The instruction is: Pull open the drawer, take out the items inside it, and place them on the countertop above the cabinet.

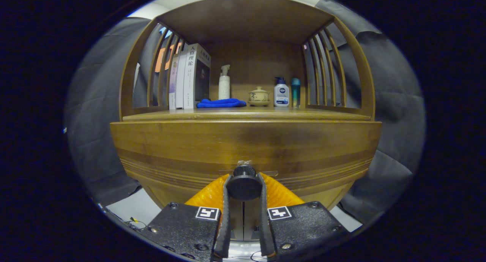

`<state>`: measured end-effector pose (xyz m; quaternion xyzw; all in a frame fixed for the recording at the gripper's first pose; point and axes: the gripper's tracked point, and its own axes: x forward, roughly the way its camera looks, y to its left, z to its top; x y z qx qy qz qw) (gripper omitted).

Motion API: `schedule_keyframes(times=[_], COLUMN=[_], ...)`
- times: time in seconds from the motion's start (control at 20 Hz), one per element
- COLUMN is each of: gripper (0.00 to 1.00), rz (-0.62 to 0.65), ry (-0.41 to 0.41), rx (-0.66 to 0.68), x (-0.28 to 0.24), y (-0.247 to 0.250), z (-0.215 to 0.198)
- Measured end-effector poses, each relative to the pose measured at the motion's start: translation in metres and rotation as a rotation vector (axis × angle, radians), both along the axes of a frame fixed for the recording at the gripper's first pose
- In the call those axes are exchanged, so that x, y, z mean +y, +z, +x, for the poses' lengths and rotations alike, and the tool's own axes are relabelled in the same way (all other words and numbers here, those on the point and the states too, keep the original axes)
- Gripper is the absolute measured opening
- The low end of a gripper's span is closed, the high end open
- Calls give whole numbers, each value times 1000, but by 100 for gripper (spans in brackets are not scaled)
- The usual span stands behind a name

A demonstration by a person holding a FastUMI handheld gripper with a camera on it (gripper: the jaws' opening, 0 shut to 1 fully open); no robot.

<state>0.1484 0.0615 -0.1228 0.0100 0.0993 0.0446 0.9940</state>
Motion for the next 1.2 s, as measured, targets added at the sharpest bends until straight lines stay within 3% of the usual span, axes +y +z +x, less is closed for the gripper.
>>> schedule_keyframes(times=[1.2], gripper=[33], rz=[18], ry=[6], rx=[42], x=[-16], y=[-10], z=[-127])
